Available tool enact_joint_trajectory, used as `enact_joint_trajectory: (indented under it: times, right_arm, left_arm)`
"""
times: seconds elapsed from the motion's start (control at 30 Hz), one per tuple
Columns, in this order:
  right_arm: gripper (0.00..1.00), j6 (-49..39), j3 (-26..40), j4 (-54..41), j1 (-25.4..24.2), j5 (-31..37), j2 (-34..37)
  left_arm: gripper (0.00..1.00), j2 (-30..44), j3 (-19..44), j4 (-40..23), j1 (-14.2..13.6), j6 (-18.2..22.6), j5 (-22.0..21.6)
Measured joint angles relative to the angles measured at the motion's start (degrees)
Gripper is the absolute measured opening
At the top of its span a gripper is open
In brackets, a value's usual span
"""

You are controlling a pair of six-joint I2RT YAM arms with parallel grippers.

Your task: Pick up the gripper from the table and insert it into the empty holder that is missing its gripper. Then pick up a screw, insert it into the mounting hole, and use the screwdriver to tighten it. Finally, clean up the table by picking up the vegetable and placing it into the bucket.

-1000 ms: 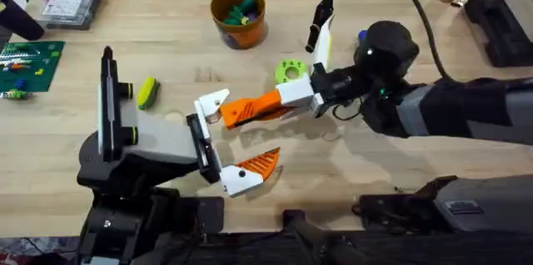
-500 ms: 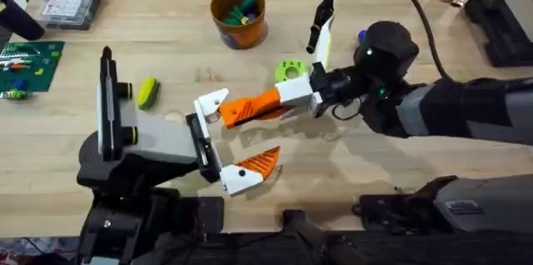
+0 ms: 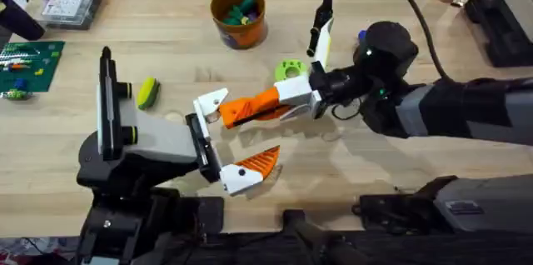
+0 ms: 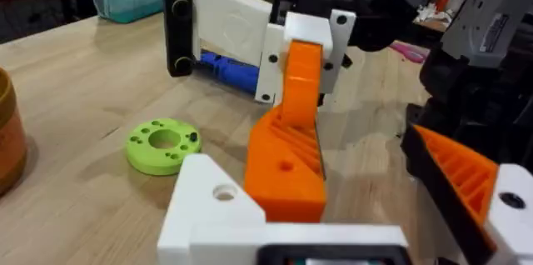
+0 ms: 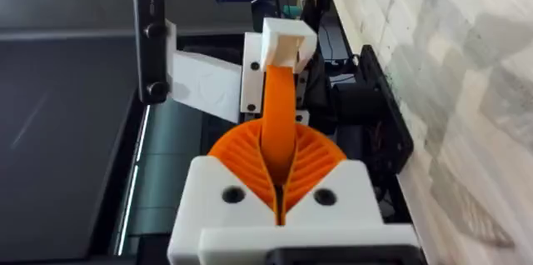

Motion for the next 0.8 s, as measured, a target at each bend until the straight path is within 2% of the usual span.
enact_joint_trajectory:
  times: [0.43,0.8]
  right_arm:
    - [0.015,0.59,-0.03,-0.96,0.39,1.65,0.11]
    - [0.016,0.72,-1.76,2.48,0.61,3.30,0.11]
  left_arm:
    - [0.990,0.00,0.01,-0.04,0.00,-0.02,0.45]
    - [0.990,0.00,0.00,-0.06,0.00,-0.22,0.47]
